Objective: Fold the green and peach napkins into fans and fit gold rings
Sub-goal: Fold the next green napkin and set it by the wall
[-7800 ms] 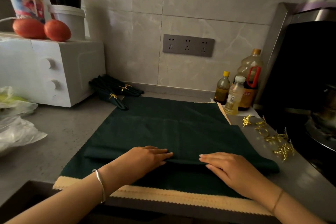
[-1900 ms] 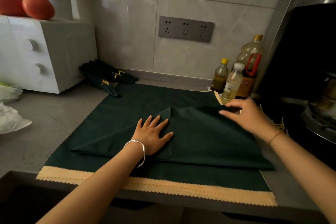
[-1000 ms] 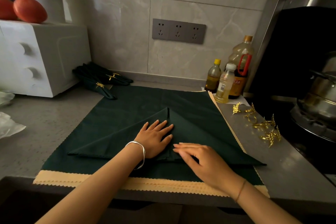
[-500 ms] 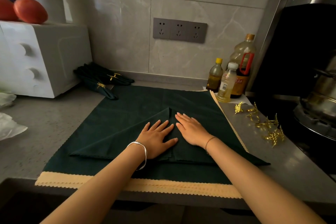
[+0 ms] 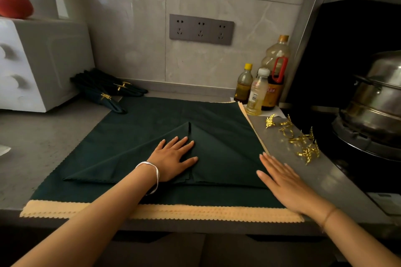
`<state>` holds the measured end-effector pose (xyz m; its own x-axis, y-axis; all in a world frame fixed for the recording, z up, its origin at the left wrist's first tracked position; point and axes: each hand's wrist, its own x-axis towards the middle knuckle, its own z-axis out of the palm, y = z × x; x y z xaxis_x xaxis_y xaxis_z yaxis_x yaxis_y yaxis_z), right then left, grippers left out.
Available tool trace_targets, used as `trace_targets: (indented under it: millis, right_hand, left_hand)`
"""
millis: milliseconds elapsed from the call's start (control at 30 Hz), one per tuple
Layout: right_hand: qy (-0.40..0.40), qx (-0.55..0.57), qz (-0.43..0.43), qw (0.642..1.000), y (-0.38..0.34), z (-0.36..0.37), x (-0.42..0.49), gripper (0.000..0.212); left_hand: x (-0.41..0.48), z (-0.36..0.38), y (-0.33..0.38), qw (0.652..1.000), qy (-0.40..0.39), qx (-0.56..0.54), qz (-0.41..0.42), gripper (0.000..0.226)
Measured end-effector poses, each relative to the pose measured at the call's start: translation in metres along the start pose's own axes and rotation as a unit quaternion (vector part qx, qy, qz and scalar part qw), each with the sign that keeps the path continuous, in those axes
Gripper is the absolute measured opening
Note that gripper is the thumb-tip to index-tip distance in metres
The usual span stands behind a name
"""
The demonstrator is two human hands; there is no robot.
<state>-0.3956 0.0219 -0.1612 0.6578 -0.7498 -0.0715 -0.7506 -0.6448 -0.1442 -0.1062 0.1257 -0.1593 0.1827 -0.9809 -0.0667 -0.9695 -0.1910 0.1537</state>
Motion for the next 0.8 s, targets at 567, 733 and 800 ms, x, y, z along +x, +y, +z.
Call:
trace_targets:
  millis: [567, 733, 800]
  right_hand:
    - [-0.035, 0.026, -0.211, 0.976, -0.063, 0.002, -0.008, 0.067]
    - [-0.033, 0.01, -0.215, 0.976, -0.065, 0.003, -0.007, 0.065]
    - [-0.033, 0.004, -0.219, 0.975, -0.065, 0.002, -0.007, 0.063]
  left_hand:
    - [-0.096, -0.002, 0.023, 0.995, 0.014, -0.047, 0.081, 0.08]
    - [-0.099, 0.002, 0.02, 0.992, -0.006, -0.047, 0.116, 0.079]
    - [-0.099, 0.004, 0.018, 0.992, -0.005, -0.037, 0.121, 0.076]
